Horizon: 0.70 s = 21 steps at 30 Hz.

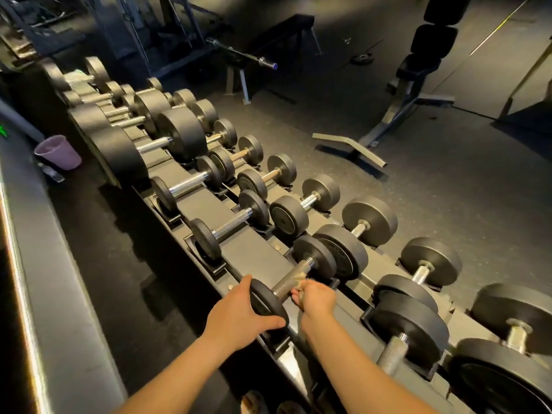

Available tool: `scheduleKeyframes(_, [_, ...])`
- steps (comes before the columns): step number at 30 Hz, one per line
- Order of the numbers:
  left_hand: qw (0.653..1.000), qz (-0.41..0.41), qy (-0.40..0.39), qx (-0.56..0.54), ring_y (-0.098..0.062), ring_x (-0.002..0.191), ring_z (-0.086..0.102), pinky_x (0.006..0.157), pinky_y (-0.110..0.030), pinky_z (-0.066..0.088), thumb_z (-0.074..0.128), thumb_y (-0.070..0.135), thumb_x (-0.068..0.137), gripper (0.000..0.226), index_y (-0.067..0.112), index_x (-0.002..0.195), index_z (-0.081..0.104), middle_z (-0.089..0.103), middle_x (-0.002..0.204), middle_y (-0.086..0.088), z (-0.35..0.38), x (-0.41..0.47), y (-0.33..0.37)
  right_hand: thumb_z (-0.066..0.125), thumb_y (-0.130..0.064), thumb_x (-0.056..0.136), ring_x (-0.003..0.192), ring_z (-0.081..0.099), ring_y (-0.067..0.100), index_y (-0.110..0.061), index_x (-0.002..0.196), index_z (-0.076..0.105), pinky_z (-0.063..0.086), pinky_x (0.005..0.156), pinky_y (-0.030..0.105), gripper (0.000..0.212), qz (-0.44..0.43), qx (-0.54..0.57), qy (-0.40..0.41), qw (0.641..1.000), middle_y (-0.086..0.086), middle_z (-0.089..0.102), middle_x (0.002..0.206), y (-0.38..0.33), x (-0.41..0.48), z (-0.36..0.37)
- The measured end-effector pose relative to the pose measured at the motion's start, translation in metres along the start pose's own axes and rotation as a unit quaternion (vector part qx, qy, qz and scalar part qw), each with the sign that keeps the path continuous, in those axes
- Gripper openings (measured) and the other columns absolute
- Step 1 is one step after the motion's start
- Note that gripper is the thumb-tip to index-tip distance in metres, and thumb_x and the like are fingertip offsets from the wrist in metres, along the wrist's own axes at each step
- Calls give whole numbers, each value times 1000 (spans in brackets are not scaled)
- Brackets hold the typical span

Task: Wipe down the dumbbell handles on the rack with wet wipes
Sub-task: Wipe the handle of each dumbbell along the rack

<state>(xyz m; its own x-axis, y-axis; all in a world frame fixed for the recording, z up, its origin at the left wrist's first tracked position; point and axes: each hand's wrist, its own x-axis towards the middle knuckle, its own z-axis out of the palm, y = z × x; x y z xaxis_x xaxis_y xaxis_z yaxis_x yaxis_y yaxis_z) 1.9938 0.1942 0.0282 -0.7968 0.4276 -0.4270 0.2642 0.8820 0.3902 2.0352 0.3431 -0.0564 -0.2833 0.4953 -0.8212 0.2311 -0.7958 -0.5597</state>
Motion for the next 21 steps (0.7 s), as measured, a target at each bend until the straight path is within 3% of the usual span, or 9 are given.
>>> scheduleKeyframes(4, [1000,0,-3,-1,-18,135,51,106,-33,46,80,76,60,131,27,163,15,44,156,7,-1,-2,1,48,1,101,71,58,19,7,122,58,51,68,31,24,5,40,-14,999,7,57,82,-23,11,0])
scheduleKeyframes(6, [1000,-2,-4,-4,-18,135,51,107,-33,46,81,76,60,132,28,163,14,45,156,7,0,-2,1,52,-11,103,73,60,20,-2,107,61,52,67,33,13,-4,24,24,999,7,59,82,-23,11,9])
scheduleKeyframes(8, [1000,-3,-6,-4,-17,133,52,107,-32,46,81,75,60,132,27,163,14,46,154,7,0,-2,2,55,-21,101,77,66,24,-5,93,64,59,77,41,20,-5,0,74,997,9,65,80,-18,7,14])
scheduleKeyframes(11, [1000,-3,-7,0,-17,129,54,105,-32,48,81,75,60,131,27,162,15,48,151,7,-1,-1,3,48,-13,104,82,72,27,-9,99,65,63,78,45,19,39,41,33,998,13,72,88,-14,6,12])
scheduleKeyframes(14, [1000,-5,-13,0,-16,127,55,99,-27,47,81,76,59,130,24,162,19,50,148,7,-1,2,1,41,-13,106,69,72,26,-5,102,64,60,57,36,25,36,-50,-6,998,17,72,80,-8,1,9])
scheduleKeyframes(16, [1000,-7,-16,-10,-14,127,55,100,-27,48,80,78,55,134,24,161,20,52,147,8,-3,4,-1,43,-8,103,59,67,24,-3,94,63,54,48,31,22,33,-131,-36,990,15,69,73,-1,-11,7])
scheduleKeyframes(19, [999,-12,-25,-16,-16,133,53,107,-33,48,79,82,50,139,24,162,20,50,152,7,-6,6,-3,51,-4,90,68,64,25,-1,93,67,55,57,34,17,21,-227,-80,970,14,67,79,5,-16,2])
scheduleKeyframes(21, [999,-14,-29,-20,-16,134,52,107,-33,48,79,82,50,138,25,162,21,49,153,6,-8,6,-3,60,-10,82,75,69,29,-6,85,75,63,73,45,16,-9,-269,-125,955,16,71,80,5,-14,-3])
